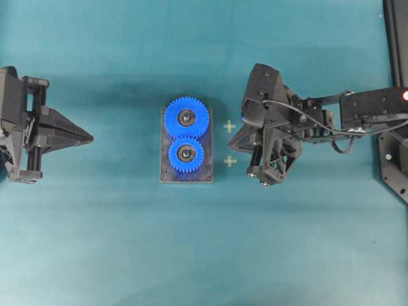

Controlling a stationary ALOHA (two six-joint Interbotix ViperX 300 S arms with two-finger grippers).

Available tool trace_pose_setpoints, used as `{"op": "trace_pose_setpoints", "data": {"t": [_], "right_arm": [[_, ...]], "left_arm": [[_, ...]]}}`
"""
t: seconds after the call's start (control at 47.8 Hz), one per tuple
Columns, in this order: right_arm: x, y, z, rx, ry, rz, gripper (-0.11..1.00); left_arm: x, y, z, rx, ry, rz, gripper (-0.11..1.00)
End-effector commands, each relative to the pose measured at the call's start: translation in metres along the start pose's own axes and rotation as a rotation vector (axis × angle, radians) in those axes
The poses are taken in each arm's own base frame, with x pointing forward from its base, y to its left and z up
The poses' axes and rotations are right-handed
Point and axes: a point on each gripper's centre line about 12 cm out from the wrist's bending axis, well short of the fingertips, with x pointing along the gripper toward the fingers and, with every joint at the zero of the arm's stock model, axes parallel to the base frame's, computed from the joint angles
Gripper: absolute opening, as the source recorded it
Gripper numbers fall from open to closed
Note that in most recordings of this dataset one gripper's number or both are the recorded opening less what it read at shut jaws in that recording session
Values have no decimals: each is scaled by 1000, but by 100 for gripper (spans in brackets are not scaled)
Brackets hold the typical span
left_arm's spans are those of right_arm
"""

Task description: Fit the small gear onto the shaft.

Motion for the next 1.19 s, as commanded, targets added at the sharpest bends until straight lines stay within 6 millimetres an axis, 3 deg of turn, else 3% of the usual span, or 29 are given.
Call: {"op": "trace_pose_setpoints", "data": {"t": [0.0, 1.173], "right_arm": [[-3, 1, 5, 9, -21, 6, -2], [-1, 0, 4, 11, -51, 16, -2]], "left_arm": [[0, 0, 7, 2, -23, 0, 0], [0, 0, 3, 0, -14, 0, 0]]}}
